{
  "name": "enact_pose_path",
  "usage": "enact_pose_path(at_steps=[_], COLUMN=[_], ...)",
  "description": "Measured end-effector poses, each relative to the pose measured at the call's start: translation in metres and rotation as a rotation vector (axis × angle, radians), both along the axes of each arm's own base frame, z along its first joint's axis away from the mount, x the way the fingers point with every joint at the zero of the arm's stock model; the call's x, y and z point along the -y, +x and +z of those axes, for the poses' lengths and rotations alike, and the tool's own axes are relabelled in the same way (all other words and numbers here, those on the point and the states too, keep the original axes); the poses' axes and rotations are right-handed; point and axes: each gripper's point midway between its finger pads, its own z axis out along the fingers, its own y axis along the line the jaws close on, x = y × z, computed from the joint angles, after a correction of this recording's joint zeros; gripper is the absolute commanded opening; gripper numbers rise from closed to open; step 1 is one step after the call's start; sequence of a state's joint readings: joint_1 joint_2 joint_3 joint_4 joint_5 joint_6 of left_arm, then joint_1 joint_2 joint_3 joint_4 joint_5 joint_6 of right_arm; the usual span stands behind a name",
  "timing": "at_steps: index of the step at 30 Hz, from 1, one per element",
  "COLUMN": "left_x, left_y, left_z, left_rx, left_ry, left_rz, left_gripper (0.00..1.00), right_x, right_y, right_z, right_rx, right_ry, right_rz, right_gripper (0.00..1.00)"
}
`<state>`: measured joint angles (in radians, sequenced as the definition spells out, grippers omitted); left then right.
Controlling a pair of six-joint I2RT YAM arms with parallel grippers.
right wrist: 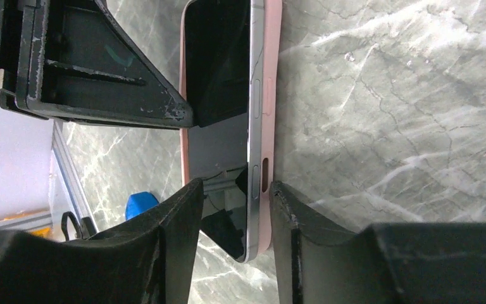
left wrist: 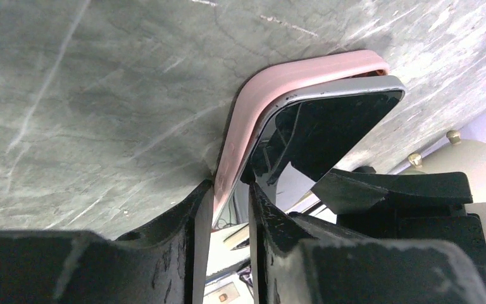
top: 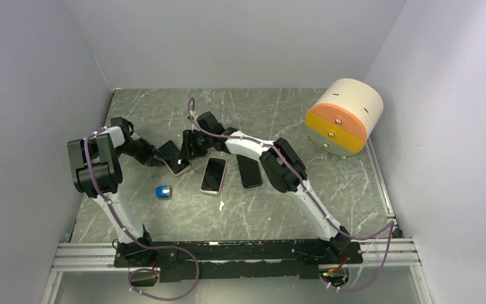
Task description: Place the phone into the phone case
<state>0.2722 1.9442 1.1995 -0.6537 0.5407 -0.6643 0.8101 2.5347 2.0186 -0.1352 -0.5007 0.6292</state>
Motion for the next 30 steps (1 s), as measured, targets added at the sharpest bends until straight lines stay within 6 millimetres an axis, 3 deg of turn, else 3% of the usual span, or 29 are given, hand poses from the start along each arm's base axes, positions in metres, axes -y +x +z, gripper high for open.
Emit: enact_pose_path(at_steps=[8,15,30], left_x=[0.0,0.002,0.005], left_y=[0.0,0.0,-0.001], left_z=[0.003,0.003,0.003], left_rx=[-0.004,-0.001,0.005], left_ry=[0.009,-0.006,-0.056], left_rz=[-0.023,-0.039,-0.045], left_gripper=[0.31,0.41,0.49], right_x=[-0.003,-0.006,-0.008], right_y=[-0.002,-0.005,-0.003], right_z=[0.005,0.011,0.02], right_rx=[-0.017,-0.068,-0.315], right_ry=[0.024,0.054,0.223], right_rz=[0.001,-0.004,-0.094], right_gripper=[0.58,0.66,0.68])
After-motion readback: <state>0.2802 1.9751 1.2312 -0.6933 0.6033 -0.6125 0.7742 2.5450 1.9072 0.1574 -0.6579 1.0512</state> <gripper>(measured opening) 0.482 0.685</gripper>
